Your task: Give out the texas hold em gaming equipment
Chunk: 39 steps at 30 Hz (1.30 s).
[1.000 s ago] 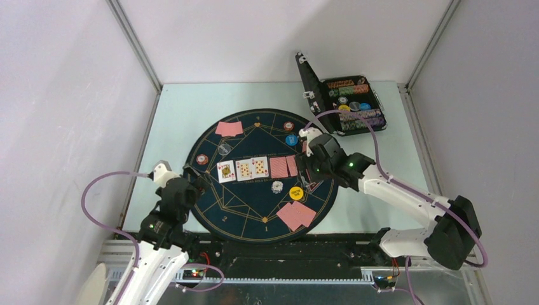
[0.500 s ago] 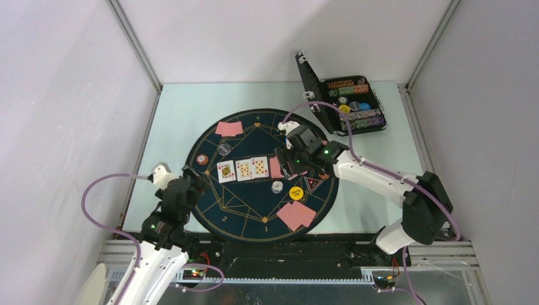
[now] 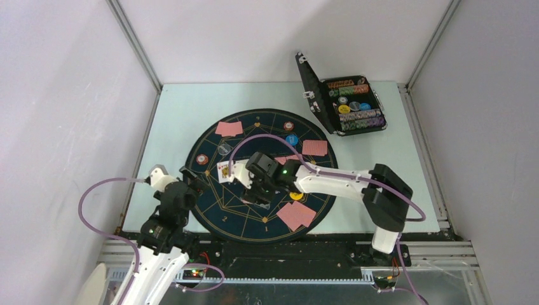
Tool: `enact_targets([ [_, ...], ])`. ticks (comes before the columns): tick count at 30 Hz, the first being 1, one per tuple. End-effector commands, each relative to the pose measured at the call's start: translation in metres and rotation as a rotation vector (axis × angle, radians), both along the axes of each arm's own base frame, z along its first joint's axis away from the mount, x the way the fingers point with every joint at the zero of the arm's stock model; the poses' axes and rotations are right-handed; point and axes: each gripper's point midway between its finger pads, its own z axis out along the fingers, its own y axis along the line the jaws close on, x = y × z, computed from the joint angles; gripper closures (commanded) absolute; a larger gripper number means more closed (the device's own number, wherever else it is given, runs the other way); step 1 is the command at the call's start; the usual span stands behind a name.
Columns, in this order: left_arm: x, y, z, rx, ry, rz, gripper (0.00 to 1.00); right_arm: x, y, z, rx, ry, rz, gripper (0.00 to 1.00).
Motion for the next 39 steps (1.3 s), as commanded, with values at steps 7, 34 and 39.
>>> enact_targets([
  [7,0.001,0.004,0.001,-0.018,-0.025,0.040,0.00,0.012,0.046,-0.006,0.048,-0.029,0.320,0.97],
  [34,0.000,0.004,0.000,-0.021,-0.024,0.040,0.00,0.046,0.037,-0.061,-0.011,0.052,0.296,0.56],
  [39,0.000,0.005,0.000,-0.020,-0.026,0.040,0.00,0.043,0.035,-0.057,-0.016,0.048,0.304,0.33],
])
